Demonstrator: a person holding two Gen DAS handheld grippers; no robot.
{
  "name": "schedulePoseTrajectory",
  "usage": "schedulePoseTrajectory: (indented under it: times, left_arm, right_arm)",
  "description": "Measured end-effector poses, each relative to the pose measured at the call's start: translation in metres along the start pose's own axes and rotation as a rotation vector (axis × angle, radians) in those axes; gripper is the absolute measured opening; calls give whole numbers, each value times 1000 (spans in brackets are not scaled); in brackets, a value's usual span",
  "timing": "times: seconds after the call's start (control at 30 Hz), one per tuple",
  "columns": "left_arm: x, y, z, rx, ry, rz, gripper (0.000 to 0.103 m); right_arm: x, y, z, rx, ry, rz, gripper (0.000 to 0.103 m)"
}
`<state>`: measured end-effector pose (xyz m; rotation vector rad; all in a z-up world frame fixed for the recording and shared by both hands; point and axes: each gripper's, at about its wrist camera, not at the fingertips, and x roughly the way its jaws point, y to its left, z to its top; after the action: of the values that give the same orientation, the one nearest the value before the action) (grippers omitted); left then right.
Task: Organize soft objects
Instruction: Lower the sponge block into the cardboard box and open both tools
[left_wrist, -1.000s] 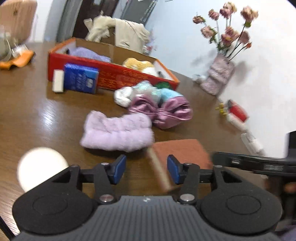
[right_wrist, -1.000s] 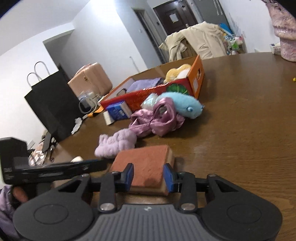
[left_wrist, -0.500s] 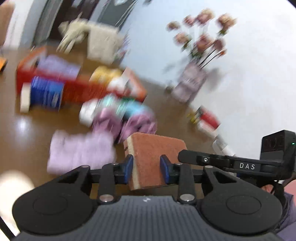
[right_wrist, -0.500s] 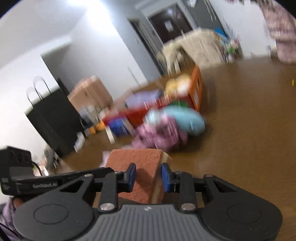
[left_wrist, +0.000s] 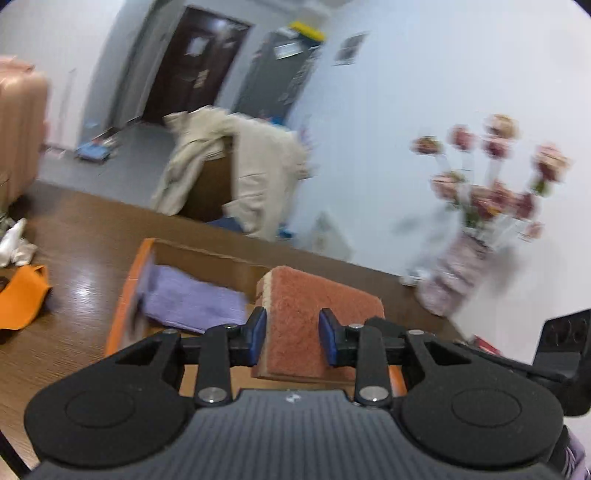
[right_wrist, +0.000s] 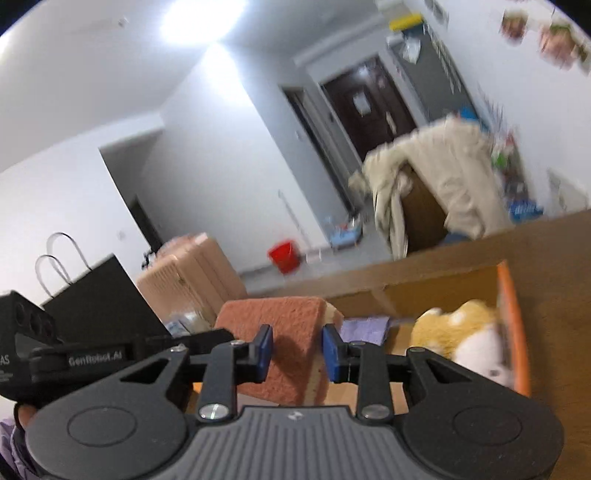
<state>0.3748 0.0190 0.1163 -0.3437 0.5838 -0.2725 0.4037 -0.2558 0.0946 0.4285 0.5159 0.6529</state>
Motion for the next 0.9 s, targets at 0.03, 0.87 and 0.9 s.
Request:
schedulePoseTrajectory:
  times: [0.03, 0.87, 0.9]
  left_arm:
    - [9, 9, 2, -7, 13, 24, 31]
    - [-60, -9, -20, 207, -97, 220, 91]
    - [-71, -17, -24, 223, -113, 232, 95]
  right_arm:
    - [21, -3, 1, 26, 37, 1, 29]
    - [12, 30, -8, -166, 93, -54, 64]
    - [-4, 33, -6, -199, 71, -65, 66]
